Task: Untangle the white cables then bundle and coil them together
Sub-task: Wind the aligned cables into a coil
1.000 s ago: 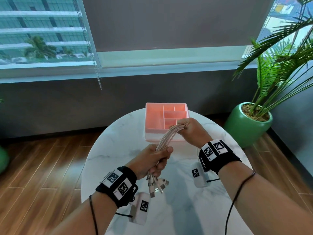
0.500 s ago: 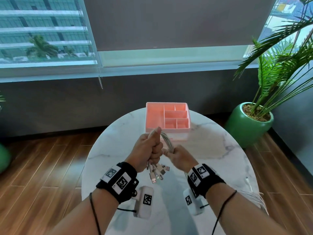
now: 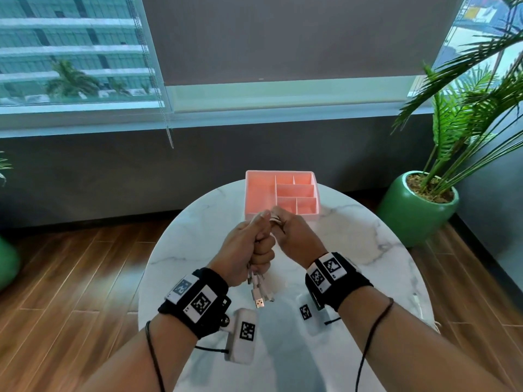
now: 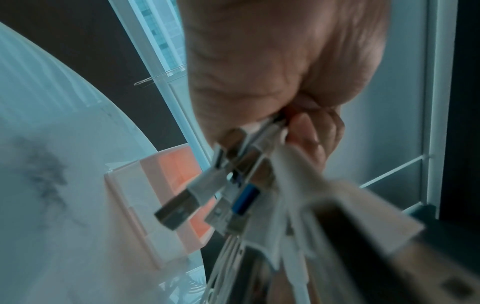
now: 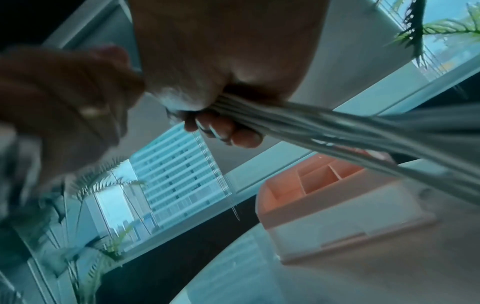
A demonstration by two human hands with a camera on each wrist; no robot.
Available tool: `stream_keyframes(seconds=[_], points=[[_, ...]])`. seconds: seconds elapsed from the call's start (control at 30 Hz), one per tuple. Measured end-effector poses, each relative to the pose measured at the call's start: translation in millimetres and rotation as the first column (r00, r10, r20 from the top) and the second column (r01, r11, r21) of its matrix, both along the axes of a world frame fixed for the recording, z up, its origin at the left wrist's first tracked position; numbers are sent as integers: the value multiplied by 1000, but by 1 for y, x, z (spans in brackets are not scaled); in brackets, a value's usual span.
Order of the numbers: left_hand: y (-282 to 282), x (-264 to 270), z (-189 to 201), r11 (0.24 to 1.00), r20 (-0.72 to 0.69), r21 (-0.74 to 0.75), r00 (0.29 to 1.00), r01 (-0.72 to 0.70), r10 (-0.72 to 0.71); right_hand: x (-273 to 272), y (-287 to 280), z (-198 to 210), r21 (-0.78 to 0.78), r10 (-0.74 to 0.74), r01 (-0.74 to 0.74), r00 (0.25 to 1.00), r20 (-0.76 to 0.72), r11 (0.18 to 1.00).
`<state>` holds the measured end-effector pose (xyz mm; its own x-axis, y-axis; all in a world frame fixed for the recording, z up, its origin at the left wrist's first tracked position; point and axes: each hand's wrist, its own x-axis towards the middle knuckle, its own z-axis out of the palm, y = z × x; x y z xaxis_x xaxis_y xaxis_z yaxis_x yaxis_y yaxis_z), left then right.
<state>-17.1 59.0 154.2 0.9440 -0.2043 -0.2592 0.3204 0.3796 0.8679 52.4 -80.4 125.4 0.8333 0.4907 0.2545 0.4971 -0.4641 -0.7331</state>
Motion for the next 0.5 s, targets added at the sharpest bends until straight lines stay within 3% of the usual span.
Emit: stream_keyframes(seconds=[0.13, 0.27, 0.37, 0.5], points=[[2, 4, 11, 995, 33, -84, 998, -56, 59, -9, -7, -32, -21, -94, 92, 975, -203, 996], [-6, 4, 8, 971, -19, -216, 994, -107, 105, -5, -12, -84, -17, -72, 72, 887, -457, 997], [-7, 11, 4, 933, -36, -279, 973, -228, 227, -15, -15, -84, -82, -121, 94, 874, -470, 992], [1, 26, 3, 849, -43, -271, 886, -454, 461, -43, -9, -66, -208, -141, 78, 941, -307, 975]])
